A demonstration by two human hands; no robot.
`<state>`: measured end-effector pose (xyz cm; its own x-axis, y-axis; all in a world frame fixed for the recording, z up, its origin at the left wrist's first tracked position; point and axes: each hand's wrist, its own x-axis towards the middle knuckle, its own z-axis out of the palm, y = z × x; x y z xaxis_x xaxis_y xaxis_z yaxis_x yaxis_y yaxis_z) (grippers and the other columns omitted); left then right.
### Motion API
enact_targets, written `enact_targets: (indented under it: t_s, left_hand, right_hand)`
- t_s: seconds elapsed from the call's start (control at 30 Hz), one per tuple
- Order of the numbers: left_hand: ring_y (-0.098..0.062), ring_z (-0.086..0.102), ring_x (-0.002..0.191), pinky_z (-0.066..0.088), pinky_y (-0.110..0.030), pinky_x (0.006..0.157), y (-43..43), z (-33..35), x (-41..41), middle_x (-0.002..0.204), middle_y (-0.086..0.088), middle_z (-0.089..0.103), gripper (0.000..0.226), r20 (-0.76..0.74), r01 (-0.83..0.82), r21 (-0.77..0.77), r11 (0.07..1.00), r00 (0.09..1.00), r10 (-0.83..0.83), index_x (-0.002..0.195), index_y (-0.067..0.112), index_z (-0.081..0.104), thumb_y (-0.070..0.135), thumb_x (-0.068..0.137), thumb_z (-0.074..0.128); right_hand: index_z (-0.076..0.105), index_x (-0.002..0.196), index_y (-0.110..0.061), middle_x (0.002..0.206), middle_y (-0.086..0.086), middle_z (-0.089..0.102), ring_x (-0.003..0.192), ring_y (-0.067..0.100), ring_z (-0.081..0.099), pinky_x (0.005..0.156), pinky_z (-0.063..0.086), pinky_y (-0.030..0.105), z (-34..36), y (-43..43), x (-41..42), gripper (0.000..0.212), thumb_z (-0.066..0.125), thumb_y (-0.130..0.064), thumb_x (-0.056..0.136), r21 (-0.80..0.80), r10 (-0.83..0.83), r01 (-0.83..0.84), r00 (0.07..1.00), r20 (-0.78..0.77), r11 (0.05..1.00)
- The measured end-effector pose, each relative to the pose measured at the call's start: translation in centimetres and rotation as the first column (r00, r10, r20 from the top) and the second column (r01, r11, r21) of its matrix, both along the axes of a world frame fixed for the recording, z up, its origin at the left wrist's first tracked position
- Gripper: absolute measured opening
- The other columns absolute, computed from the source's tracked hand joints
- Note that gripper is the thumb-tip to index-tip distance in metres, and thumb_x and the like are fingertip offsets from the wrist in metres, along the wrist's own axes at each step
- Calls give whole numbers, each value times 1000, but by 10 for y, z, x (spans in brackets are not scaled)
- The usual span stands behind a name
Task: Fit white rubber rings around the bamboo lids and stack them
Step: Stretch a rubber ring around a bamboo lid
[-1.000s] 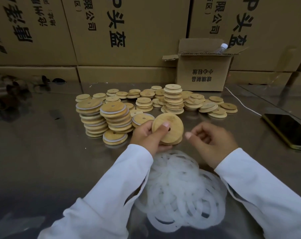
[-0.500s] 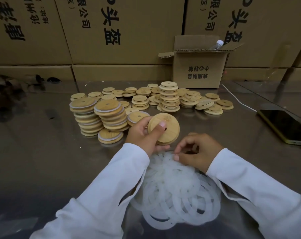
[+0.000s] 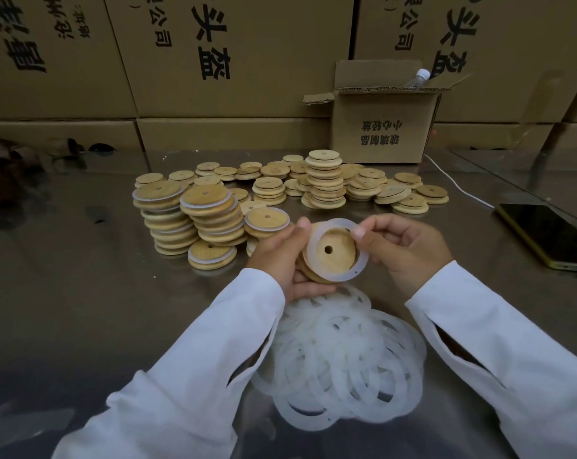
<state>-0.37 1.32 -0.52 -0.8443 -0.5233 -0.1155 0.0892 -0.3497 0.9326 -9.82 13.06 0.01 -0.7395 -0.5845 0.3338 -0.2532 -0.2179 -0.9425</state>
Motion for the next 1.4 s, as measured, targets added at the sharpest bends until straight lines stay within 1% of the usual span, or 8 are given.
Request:
enact_targets:
  t_s: [0.07, 0.1, 0.23, 0.43, 0.73, 1.0, 1.23, 1.4]
  left_hand:
    - [-25, 70, 67, 56, -34, 50, 1, 1, 0, 91, -13, 69, 37, 19, 11, -4, 1000, 1000, -11, 91, 20, 66, 52, 84, 48]
    - [-25, 71, 69, 56, -33, 50, 2, 0, 1, 91, -13, 69, 36, 15, 14, -38, 999, 1000, -13, 90, 21, 66, 52, 80, 51]
    - [-29, 68, 86, 56, -28, 55, 5, -5, 4, 100, -14, 67, 10, -31, 51, -196, 979, 998, -58, 94, 26, 65, 26, 87, 57]
    - [-34, 65, 95, 58, -31, 61, 3, -5, 5, 109, -17, 65, 15, -19, 78, -213, 974, 996, -84, 101, 25, 63, 24, 92, 50]
    - [-37, 63, 100, 58, -40, 72, 6, -5, 4, 115, -21, 61, 25, -46, 61, -252, 966, 996, -75, 115, 15, 57, 22, 95, 44]
    - [-34, 62, 103, 58, -40, 72, 8, -4, 5, 118, -19, 59, 20, -69, 50, -319, 946, 995, -76, 103, 25, 59, 24, 96, 41]
    - [-24, 66, 88, 59, -32, 61, 8, -8, 5, 95, -8, 65, 16, -70, 71, -347, 935, 992, -101, 102, 20, 59, 18, 94, 46]
    - [-26, 66, 85, 59, -32, 57, 9, -9, 4, 91, -9, 65, 13, -54, 39, -357, 933, 997, -62, 98, 18, 59, 14, 94, 47]
  right_hand:
    - [65, 69, -15, 52, -11, 64, 47, -4, 55, 50, 42, 8, -2, -2, 1, 14, 68, -5, 78, 18, -53, 52, 998, 22, 998]
    - [66, 69, -16, 52, -11, 64, 47, -4, 55, 49, 42, 8, -3, -2, 2, 14, 68, -6, 78, 20, -69, 68, 997, 28, 997]
    - [67, 67, -21, 58, -8, 68, 55, 1, 63, 56, 49, 11, -4, -2, 3, 17, 71, -8, 75, 8, -103, 103, 994, 24, 995]
    - [68, 64, -26, 61, -12, 68, 58, -2, 62, 56, 46, 7, -5, -3, 5, 17, 73, -13, 75, 31, -146, 149, 987, -73, 988]
    - [66, 62, -24, 56, -10, 63, 56, -1, 57, 57, 46, 9, -5, -6, 6, 18, 72, -13, 75, 12, -167, 168, 984, -61, 986]
    - [65, 60, -24, 56, -8, 62, 57, 6, 57, 61, 51, 25, -2, -6, 7, 20, 71, -13, 76, 25, -128, 128, 992, 20, 991]
    - [66, 54, -27, 52, -7, 60, 46, 9, 52, 57, 48, 28, -2, -6, 5, 24, 72, -17, 76, 122, -150, 137, 983, 102, 983]
    - [67, 54, -30, 51, -5, 60, 52, 17, 54, 62, 49, 32, -2, -7, 3, 24, 73, -20, 75, 165, -148, 127, 981, 123, 978]
